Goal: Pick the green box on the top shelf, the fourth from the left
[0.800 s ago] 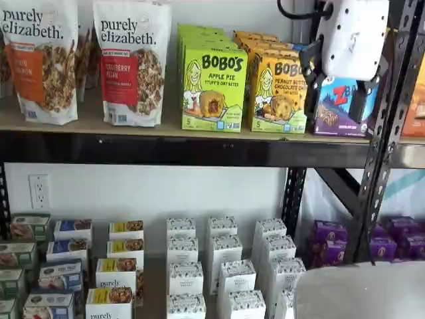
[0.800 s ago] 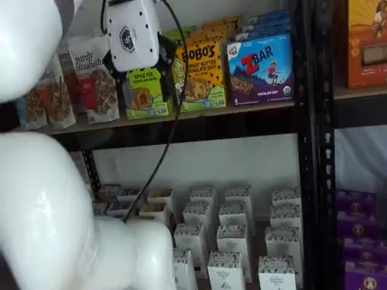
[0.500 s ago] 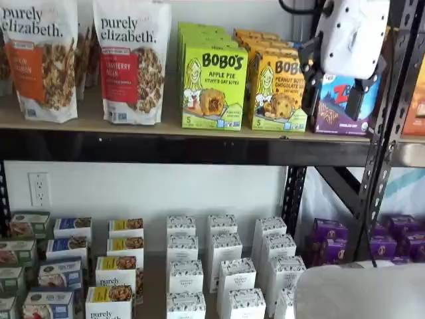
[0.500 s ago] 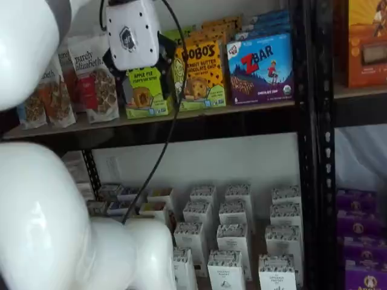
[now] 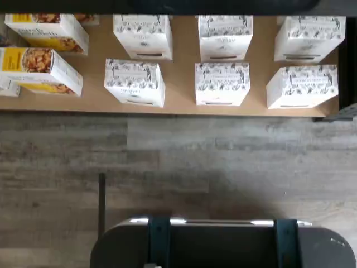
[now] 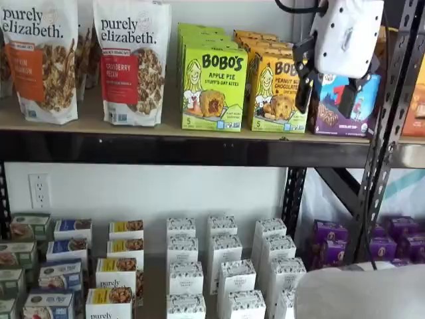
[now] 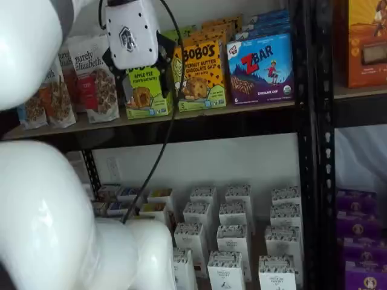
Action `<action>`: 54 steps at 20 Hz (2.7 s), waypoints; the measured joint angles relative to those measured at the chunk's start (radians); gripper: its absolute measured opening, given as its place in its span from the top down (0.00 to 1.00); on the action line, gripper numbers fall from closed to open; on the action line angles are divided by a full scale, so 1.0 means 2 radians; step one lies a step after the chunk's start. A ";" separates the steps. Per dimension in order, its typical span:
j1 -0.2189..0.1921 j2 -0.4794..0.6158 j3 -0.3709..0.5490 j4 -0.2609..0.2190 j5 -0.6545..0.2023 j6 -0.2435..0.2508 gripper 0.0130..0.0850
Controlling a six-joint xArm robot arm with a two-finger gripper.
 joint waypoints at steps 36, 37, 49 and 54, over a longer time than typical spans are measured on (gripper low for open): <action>0.173 0.152 -0.064 -0.065 -0.214 0.159 0.00; 0.173 0.159 -0.069 -0.068 -0.218 0.160 0.00; 0.145 0.225 -0.121 -0.056 -0.252 0.132 0.00; 0.139 0.252 -0.149 -0.049 -0.233 0.127 0.00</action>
